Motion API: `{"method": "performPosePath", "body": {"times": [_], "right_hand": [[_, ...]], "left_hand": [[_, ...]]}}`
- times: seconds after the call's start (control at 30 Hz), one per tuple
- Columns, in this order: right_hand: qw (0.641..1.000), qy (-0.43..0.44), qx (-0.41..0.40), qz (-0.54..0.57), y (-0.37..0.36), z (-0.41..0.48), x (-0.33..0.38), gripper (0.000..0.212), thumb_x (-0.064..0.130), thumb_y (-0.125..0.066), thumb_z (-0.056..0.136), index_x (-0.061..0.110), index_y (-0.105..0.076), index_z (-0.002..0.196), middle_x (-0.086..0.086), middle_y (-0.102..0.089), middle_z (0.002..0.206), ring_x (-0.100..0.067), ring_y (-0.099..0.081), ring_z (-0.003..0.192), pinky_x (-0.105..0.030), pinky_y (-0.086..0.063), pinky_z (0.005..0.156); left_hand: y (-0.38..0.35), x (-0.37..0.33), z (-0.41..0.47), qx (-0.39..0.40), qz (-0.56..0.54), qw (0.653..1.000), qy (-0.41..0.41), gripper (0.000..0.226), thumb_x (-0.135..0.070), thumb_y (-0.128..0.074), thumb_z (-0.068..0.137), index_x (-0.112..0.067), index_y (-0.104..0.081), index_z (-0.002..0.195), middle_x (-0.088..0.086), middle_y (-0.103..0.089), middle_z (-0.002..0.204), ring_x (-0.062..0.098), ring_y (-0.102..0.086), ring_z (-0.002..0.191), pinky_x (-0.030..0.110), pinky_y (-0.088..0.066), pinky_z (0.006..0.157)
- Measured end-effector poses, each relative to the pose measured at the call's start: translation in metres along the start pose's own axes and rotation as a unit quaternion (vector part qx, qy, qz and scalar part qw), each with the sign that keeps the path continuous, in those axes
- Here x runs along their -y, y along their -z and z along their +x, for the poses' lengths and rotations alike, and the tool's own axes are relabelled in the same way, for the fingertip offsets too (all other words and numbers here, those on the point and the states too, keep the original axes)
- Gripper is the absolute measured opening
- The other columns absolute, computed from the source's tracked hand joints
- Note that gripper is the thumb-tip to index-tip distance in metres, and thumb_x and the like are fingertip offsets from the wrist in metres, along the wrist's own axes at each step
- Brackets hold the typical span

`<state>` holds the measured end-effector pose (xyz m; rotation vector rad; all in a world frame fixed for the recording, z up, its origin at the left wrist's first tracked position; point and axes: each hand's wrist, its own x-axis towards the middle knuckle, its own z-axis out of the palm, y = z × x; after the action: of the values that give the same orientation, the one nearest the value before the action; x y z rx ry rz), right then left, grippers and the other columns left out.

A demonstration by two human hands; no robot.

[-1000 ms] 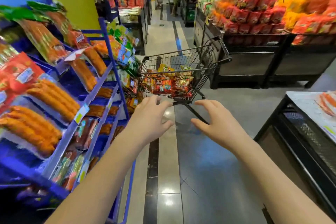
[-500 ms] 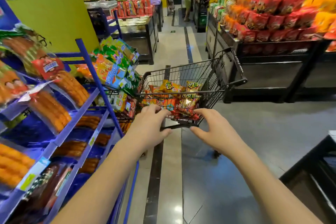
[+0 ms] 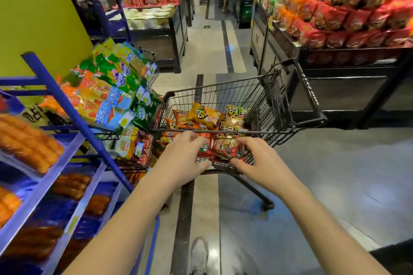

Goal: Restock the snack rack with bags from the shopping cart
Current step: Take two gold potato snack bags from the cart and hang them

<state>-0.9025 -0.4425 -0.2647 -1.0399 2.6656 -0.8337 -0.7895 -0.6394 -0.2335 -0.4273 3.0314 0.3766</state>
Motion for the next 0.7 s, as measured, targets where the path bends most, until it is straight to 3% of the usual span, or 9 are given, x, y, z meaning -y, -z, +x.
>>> {"method": "performPosePath", "body": {"times": [0.13,0.3,0.4,0.7], "right_hand": [[1.0,-0.022,0.005,-0.008,-0.017,0.08,-0.013,0.061,0.049,-0.066,0.093,0.028,-0.048,0.147,0.004,-0.053,0.143,-0.013,-0.049,0.134,-0.035,-0.046,0.108],[0.997,-0.07,0.022,-0.013,-0.032,0.17,-0.026,0.062,0.046,-0.067,0.095,0.022,-0.047,0.149,0.001,-0.052,0.146,-0.016,-0.047,0.137,-0.03,-0.039,0.111],[0.995,-0.091,0.031,-0.001,-0.039,0.211,-0.044,0.063,0.05,-0.066,0.094,0.025,-0.047,0.149,0.001,-0.054,0.143,-0.015,-0.05,0.135,-0.031,-0.042,0.11],[0.986,-0.154,0.057,0.015,-0.047,0.292,-0.104,0.062,0.048,-0.068,0.093,0.03,-0.045,0.149,0.003,-0.051,0.148,-0.015,-0.05,0.135,-0.035,-0.044,0.111]], "left_hand": [[-0.003,0.038,0.076,0.016,-0.031,0.999,-0.006,0.063,-0.052,-0.064,0.096,-0.034,-0.043,0.152,0.002,-0.036,0.156,0.024,-0.032,0.146,0.041,-0.037,0.116],[-0.001,0.081,0.168,0.059,-0.039,0.997,-0.02,0.064,-0.052,-0.063,0.097,-0.033,-0.042,0.153,0.004,-0.035,0.157,0.026,-0.032,0.147,0.043,-0.035,0.118],[-0.002,0.101,0.219,0.065,-0.046,0.996,-0.03,0.063,-0.053,-0.064,0.095,-0.034,-0.044,0.151,0.002,-0.038,0.152,0.025,-0.035,0.144,0.047,-0.038,0.117],[-0.023,0.109,0.319,0.126,-0.054,0.99,-0.036,0.063,-0.054,-0.06,0.097,-0.035,-0.04,0.153,0.001,-0.038,0.153,0.025,-0.034,0.145,0.046,-0.04,0.116]]}}
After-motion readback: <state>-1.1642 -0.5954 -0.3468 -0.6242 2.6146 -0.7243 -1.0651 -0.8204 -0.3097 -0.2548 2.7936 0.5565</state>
